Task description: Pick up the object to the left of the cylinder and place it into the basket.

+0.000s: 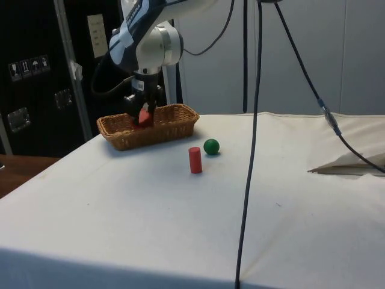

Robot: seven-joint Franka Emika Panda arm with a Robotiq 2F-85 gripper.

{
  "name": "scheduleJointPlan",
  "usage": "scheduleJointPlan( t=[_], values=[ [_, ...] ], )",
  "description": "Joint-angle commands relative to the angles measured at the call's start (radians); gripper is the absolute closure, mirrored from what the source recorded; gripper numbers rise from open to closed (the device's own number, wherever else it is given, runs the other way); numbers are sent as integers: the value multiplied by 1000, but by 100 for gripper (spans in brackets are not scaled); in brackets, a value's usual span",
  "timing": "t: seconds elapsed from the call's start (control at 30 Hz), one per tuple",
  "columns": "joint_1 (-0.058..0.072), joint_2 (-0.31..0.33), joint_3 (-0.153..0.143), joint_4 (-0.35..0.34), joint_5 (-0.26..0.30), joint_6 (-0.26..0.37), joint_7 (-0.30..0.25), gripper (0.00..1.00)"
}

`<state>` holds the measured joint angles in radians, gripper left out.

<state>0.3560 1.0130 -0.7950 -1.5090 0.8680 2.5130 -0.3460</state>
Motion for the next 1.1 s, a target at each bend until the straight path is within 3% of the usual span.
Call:
scheduleJointPlan(
  t=[0.0,0.1,0.13,0.2,0.23,0.43,0.53,0.57,0.83,0.87,0.9,0.97,1.07],
  values=[
    [-2,2,0,4,0,-3,1,74],
    [-2,3,0,4,0,-3,2,44],
    [-2,3,0,4,0,-3,2,24],
    [-2,3,0,4,0,-3,2,5],
    [-2,3,0,4,0,-3,2,0],
    [-2,3,0,4,-1,-3,2,0],
    [5,-8,-8,-6,-3,-5,1,0],
    [1,0,-4,-1,0,0,0,0],
    [48,-62,-58,-60,-8,-26,-6,0],
    [40,-50,-52,-48,-3,-23,-4,0],
    [54,-71,-63,-69,-10,-27,-7,0],
    [70,-97,-76,-94,-15,-27,-12,0],
    [87,-123,-88,-120,-20,-26,-15,0]
  ],
)
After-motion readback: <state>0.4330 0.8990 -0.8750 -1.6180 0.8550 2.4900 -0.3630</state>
